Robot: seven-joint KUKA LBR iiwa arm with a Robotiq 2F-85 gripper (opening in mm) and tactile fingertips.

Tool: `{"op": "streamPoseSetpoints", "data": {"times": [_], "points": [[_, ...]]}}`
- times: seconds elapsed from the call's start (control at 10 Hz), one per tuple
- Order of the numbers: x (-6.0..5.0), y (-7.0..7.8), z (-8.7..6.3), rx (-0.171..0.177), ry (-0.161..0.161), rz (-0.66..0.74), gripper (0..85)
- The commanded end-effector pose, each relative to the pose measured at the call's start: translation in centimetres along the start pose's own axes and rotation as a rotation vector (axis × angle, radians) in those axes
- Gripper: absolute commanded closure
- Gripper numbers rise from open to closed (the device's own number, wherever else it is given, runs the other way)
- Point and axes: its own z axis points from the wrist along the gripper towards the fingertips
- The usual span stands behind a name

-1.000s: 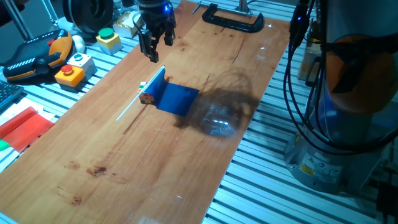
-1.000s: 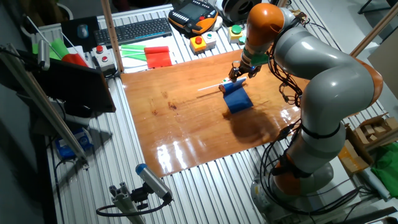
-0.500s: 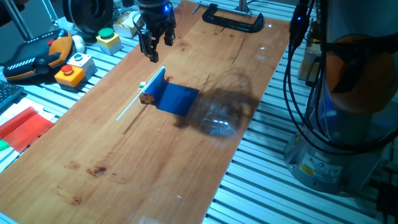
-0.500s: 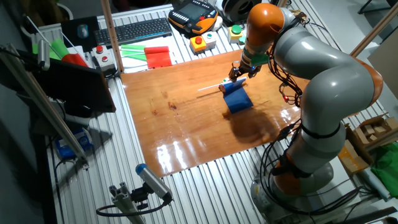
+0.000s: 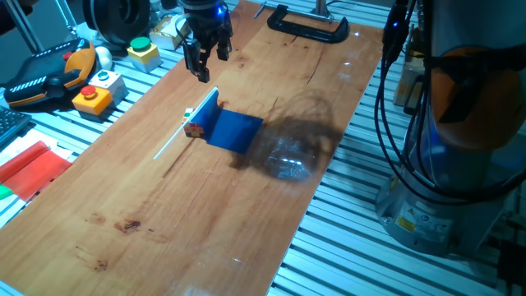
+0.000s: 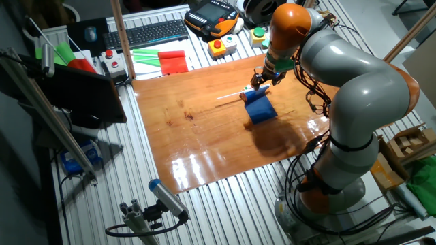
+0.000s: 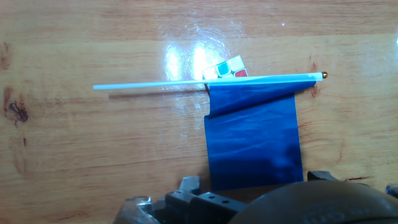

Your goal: Wave the flag

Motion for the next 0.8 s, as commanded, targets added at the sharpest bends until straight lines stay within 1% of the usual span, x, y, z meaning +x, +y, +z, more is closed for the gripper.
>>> {"op": "streamPoseSetpoints", "data": {"times": [0.0,0.7], "points": [[0.00,-0.01,-0.01,-0.018,0.004,0.086,84.3],[0.01,0.21,-0.21,-0.015,0.005,0.094,84.3]]}}
